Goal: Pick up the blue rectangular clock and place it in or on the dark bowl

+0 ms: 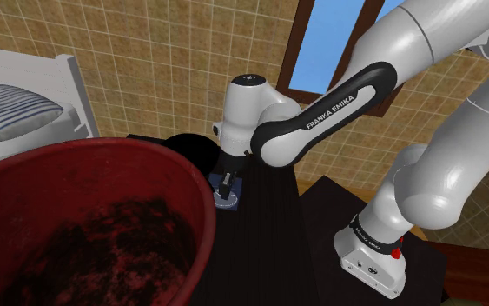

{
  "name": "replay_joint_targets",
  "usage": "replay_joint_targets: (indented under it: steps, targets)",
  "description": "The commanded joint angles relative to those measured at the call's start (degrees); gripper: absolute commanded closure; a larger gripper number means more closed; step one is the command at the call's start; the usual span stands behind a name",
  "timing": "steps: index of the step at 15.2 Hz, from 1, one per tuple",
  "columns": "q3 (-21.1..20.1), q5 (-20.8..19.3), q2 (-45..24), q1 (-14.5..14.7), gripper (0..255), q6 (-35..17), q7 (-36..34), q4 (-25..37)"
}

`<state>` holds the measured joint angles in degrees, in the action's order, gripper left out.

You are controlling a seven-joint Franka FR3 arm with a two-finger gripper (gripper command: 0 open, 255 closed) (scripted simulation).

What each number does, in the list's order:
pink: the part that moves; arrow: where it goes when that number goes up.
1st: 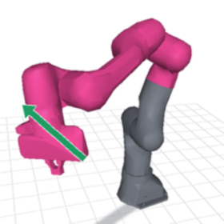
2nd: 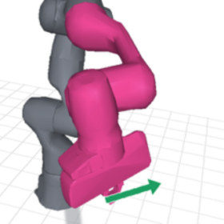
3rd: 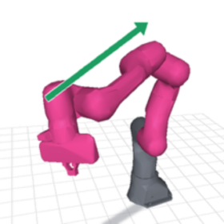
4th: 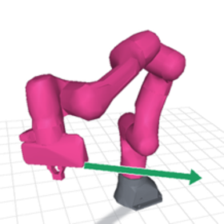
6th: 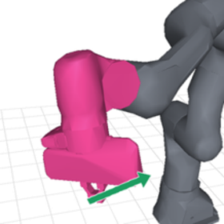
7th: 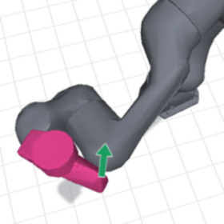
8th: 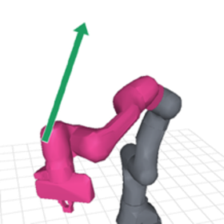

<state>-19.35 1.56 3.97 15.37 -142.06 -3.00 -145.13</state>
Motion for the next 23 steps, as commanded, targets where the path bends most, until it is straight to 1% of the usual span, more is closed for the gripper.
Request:
replay_joint_targets:
  steps: [1, 8, 15, 23]
  targets:
    - [0.01, 0.0, -0.03, -0.01, 255, -0.01, 0.0, -0.01]
    - [0.0, -0.01, -0.03, -0.02, 255, -0.02, -0.01, -0.02]
    - [0.36, 1.91, 4.53, 0.29, 255, 6.05, 1.46, 1.68]
    - [0.98, 3.16, 8.81, 0.56, 255, 12.93, 2.51, 4.41]
